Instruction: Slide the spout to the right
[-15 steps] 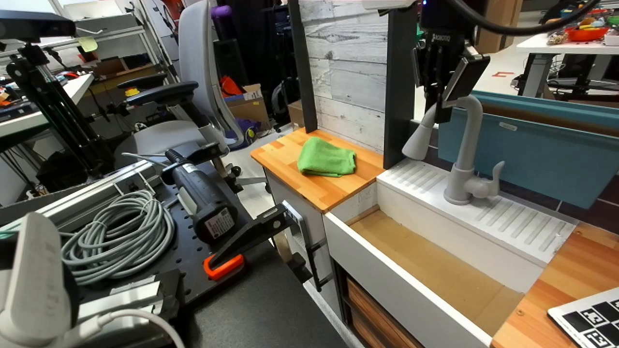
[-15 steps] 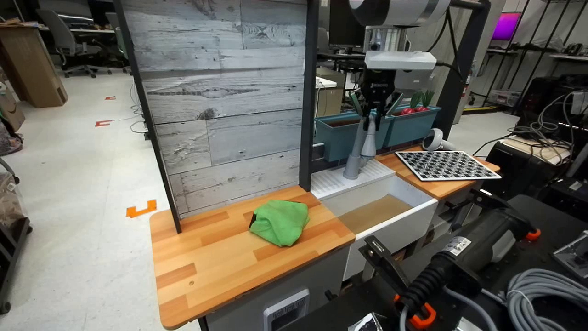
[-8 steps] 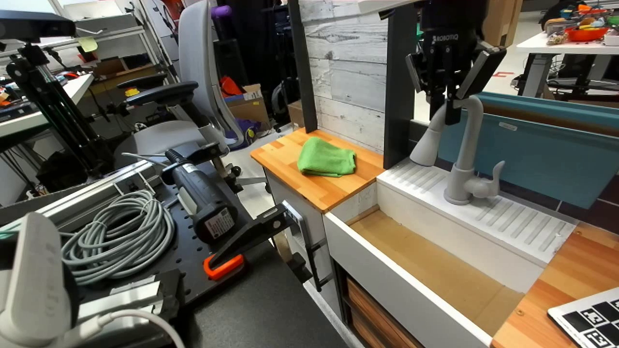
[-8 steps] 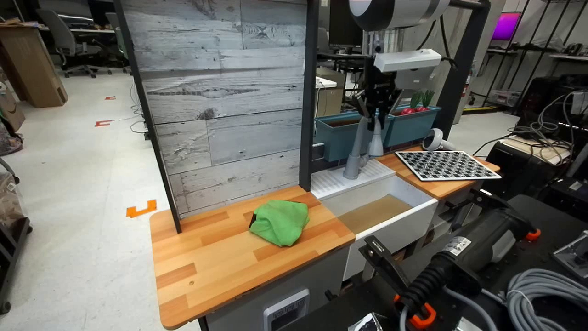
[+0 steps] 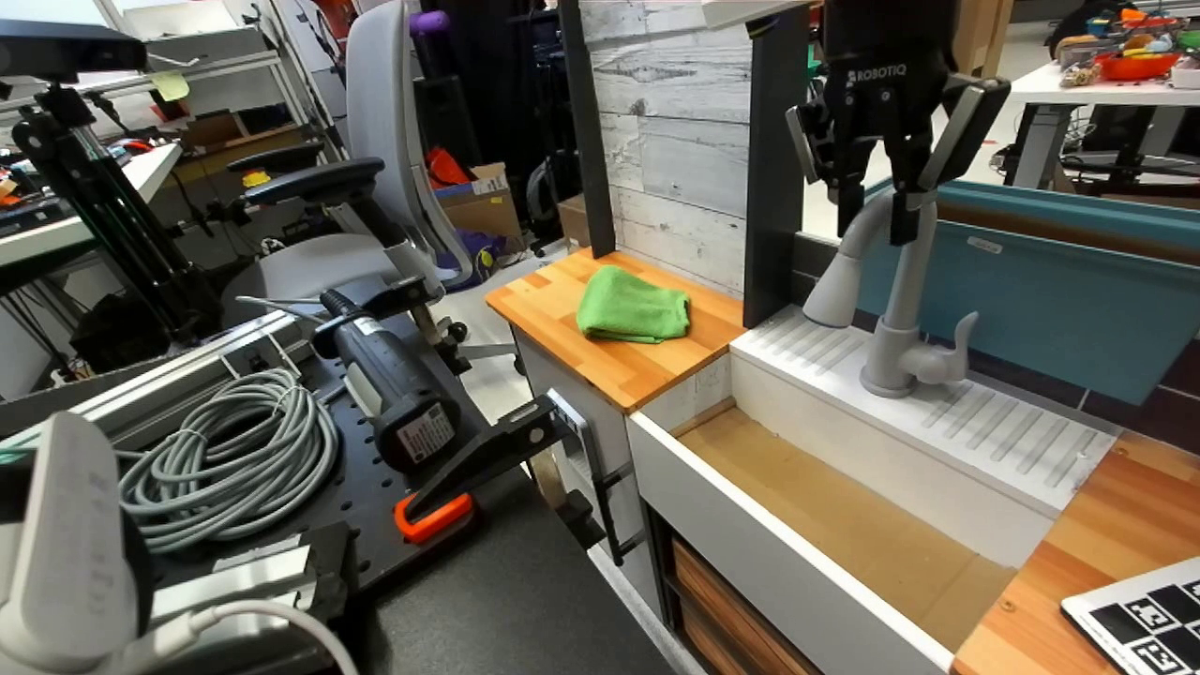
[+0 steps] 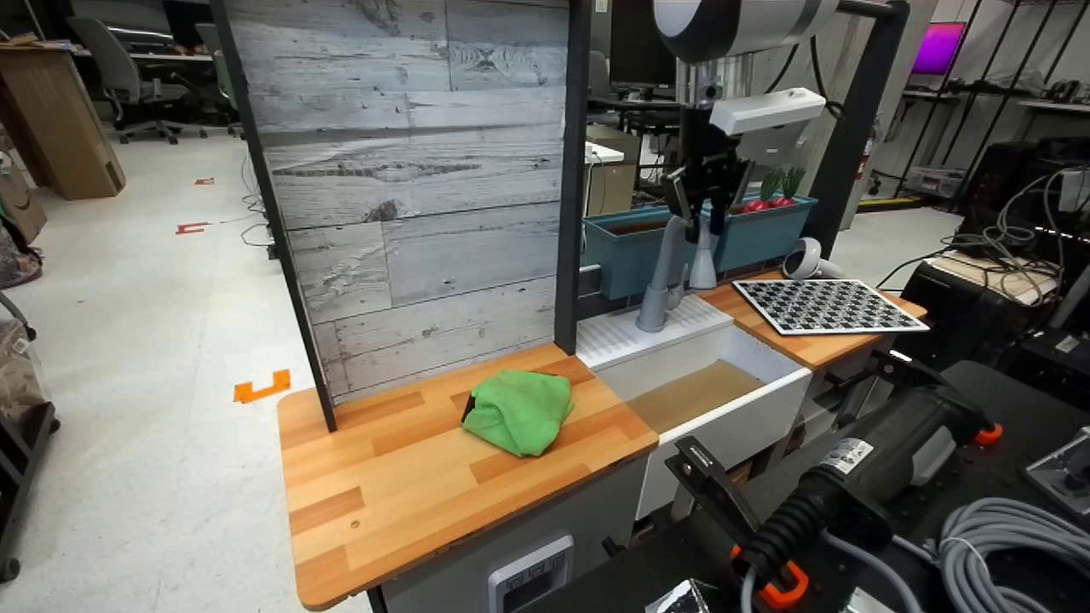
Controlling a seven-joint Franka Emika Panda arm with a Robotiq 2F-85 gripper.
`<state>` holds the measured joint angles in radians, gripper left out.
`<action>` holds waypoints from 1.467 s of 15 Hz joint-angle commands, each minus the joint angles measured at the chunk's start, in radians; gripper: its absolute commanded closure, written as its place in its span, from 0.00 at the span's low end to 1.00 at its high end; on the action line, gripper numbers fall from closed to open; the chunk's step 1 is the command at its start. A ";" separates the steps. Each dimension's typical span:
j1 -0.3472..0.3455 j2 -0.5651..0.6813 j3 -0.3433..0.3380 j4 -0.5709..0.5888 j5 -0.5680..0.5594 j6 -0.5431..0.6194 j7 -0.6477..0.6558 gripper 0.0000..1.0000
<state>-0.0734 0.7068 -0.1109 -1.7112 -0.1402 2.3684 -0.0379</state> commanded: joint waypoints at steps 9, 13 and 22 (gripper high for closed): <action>-0.063 -0.050 0.030 -0.042 0.076 0.029 -0.015 0.00; -0.121 -0.127 0.105 -0.116 0.261 0.048 -0.053 0.00; -0.110 -0.282 0.100 -0.268 0.381 0.076 -0.051 0.00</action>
<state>-0.1910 0.4244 -0.0024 -1.9822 0.2364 2.4478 -0.0864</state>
